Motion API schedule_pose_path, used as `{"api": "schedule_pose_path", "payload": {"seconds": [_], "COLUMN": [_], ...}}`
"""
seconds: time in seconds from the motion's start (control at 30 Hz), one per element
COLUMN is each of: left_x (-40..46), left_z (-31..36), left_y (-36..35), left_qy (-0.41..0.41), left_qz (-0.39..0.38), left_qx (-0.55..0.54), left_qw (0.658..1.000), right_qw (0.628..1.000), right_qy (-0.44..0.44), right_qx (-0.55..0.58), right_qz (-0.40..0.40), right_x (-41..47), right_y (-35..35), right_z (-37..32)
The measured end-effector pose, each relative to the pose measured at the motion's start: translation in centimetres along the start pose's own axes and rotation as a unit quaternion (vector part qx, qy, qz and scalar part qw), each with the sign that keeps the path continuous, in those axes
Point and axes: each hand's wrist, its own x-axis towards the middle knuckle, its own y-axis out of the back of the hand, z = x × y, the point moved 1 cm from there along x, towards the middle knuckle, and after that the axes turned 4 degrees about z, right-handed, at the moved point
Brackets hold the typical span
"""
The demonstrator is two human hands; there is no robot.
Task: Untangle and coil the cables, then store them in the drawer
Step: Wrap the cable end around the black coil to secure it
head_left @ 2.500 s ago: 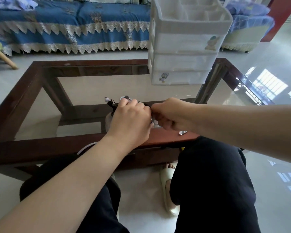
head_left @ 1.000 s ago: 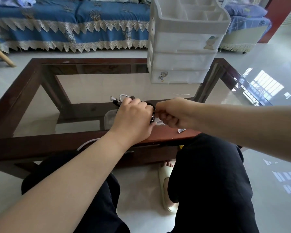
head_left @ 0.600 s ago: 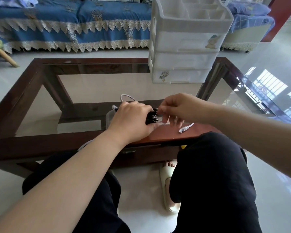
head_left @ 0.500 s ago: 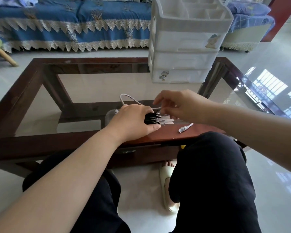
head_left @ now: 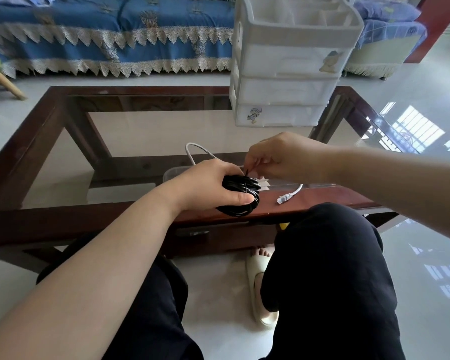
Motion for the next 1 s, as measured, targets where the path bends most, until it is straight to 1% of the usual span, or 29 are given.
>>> {"api": "schedule_pose_path", "payload": {"seconds": [0.13, 0.27, 0.33, 0.43, 0.47, 0.5, 0.57, 0.67, 0.77, 0.83, 0.9, 0.97, 1.0], "left_x": [-0.2, -0.2, -0.3, -0.3, -0.4, -0.5, -0.6, -0.7, -0.7, -0.7, -0.6, -0.7, -0.8], "left_z": [0.1, 0.0, 0.0, 0.1, 0.2, 0.3, 0.3, 0.2, 0.2, 0.3, 0.2, 0.3, 0.5], "left_y": [0.1, 0.3, 0.4, 0.5, 0.5, 0.6, 0.7, 0.7, 0.5, 0.3, 0.0, -0.4, -0.5], "left_qy": [-0.008, 0.003, 0.005, 0.009, 0.009, 0.010, 0.011, 0.015, 0.019, 0.018, 0.017, 0.017, 0.014], "left_qz": [-0.018, -0.024, -0.027, -0.024, -0.023, -0.024, -0.034, -0.061, -0.072, -0.064, -0.047, -0.023, -0.011], "left_qx": [-0.021, -0.043, -0.056, -0.068, -0.081, -0.102, -0.144, -0.178, -0.183, -0.152, -0.095, -0.022, 0.025], "left_qw": [1.000, 0.999, 0.998, 0.997, 0.996, 0.994, 0.989, 0.982, 0.980, 0.986, 0.994, 0.999, 1.000], "right_qw": [0.998, 0.992, 0.991, 0.993, 0.991, 0.988, 0.976, 0.942, 0.914, 0.906, 0.918, 0.948, 0.964], "right_qy": [0.049, 0.104, 0.099, 0.051, 0.049, 0.062, 0.128, 0.234, 0.295, 0.316, 0.306, 0.245, 0.197], "right_qx": [0.001, -0.018, -0.009, 0.018, 0.026, 0.026, -0.011, -0.133, -0.220, -0.246, -0.230, -0.185, -0.163], "right_qz": [0.033, 0.067, 0.088, 0.107, 0.120, 0.139, 0.174, 0.200, 0.170, 0.138, 0.104, 0.081, 0.070], "right_x": [-0.1, -0.2, -0.2, -0.2, -0.4, -0.6, -1.0, -1.2, -1.2, -1.2, -1.0, -0.8, -0.6], "right_y": [-0.2, -0.4, -0.6, -1.2, -1.5, -1.6, -1.9, -1.8, -1.3, -1.2, -1.3, -1.9, -2.2], "right_z": [-0.1, -0.2, -0.2, 0.2, 0.3, 0.3, 0.1, 0.2, 0.1, -0.1, -0.1, -0.2, -0.2]}}
